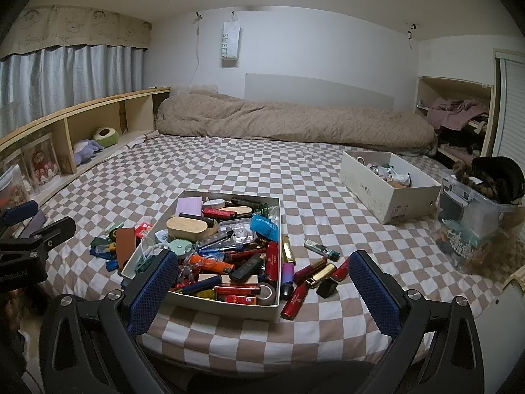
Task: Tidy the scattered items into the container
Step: 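Move both tools toward the scattered items beside the white tray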
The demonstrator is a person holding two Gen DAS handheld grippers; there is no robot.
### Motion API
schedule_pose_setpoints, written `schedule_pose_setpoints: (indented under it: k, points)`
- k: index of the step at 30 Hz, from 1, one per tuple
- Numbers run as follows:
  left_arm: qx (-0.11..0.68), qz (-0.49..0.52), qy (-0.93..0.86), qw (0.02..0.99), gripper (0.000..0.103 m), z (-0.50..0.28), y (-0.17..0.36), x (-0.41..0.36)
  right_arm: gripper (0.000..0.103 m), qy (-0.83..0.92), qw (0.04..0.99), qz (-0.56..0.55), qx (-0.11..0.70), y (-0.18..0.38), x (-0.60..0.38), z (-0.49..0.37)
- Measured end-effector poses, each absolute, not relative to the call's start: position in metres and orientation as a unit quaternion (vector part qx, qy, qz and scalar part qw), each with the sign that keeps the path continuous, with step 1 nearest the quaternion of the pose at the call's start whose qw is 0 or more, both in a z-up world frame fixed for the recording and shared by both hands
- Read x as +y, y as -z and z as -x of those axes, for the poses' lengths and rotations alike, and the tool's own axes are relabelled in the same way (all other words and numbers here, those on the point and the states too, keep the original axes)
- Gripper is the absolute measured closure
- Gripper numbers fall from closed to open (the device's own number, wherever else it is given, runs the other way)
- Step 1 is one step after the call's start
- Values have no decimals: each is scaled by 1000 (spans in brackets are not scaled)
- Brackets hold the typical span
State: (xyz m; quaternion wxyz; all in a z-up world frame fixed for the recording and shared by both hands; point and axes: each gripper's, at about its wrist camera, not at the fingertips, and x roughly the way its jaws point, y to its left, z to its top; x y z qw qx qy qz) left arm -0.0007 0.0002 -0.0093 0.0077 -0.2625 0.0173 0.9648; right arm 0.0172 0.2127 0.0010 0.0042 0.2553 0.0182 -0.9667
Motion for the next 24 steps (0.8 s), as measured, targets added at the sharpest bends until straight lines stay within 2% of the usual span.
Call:
schedule_pose_setpoints:
  k: [24]
  points:
    - [15,292,-956,15,0,22,26,-3,0,961,2,-275,24,12,214,1]
